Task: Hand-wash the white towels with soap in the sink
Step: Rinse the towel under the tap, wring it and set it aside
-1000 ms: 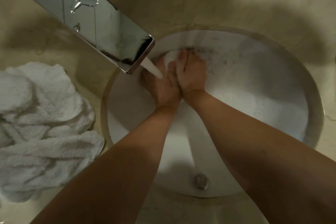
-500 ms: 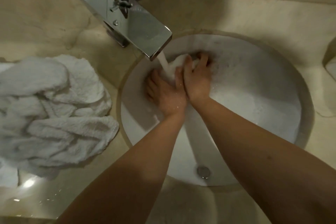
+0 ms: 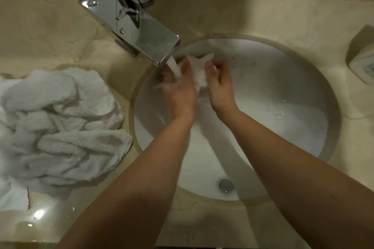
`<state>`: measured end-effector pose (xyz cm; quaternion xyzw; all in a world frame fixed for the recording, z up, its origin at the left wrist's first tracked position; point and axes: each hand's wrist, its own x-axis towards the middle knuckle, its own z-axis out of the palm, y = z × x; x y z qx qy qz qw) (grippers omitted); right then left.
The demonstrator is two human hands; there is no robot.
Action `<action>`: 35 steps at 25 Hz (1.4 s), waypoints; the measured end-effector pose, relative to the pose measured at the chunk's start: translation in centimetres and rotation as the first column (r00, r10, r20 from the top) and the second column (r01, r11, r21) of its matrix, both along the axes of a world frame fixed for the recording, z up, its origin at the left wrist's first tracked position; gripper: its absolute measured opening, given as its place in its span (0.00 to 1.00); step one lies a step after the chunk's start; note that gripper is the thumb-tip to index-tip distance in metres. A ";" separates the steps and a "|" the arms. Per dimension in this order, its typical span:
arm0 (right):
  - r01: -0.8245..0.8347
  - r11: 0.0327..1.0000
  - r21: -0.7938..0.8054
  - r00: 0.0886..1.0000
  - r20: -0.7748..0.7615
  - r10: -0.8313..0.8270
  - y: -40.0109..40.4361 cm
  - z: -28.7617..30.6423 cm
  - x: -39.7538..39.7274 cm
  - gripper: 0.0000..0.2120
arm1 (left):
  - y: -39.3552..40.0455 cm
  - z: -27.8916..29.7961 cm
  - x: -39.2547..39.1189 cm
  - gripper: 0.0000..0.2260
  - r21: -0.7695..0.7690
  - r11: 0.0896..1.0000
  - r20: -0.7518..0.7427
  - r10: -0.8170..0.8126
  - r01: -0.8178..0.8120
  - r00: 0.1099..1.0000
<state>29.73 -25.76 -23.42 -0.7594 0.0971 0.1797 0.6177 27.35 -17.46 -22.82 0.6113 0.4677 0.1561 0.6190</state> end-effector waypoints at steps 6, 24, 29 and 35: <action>-0.112 0.977 -0.182 0.977 0.160 0.142 -0.4 -0.6 0.1 0.20 | -0.1 -3.2 -2.8 0.30 0.455 0.830 -0.144 -0.289 0.322 0.947; -0.094 0.940 -0.328 0.996 -0.039 0.086 0.9 -3.5 1.4 0.16 | -1.5 -6.5 -1.1 0.32 0.347 0.847 -0.085 -0.400 0.404 0.912; -0.091 0.919 -0.384 0.981 0.126 0.150 0.7 -5.4 1.9 0.17 | -1.0 -7.0 -0.5 0.23 0.449 0.807 -0.120 -0.371 0.384 0.921; 0.047 0.927 -0.373 0.953 0.296 0.070 1.3 -5.7 2.6 0.21 | -0.8 -8.1 0.7 0.15 0.694 0.544 -0.327 -0.345 0.471 0.880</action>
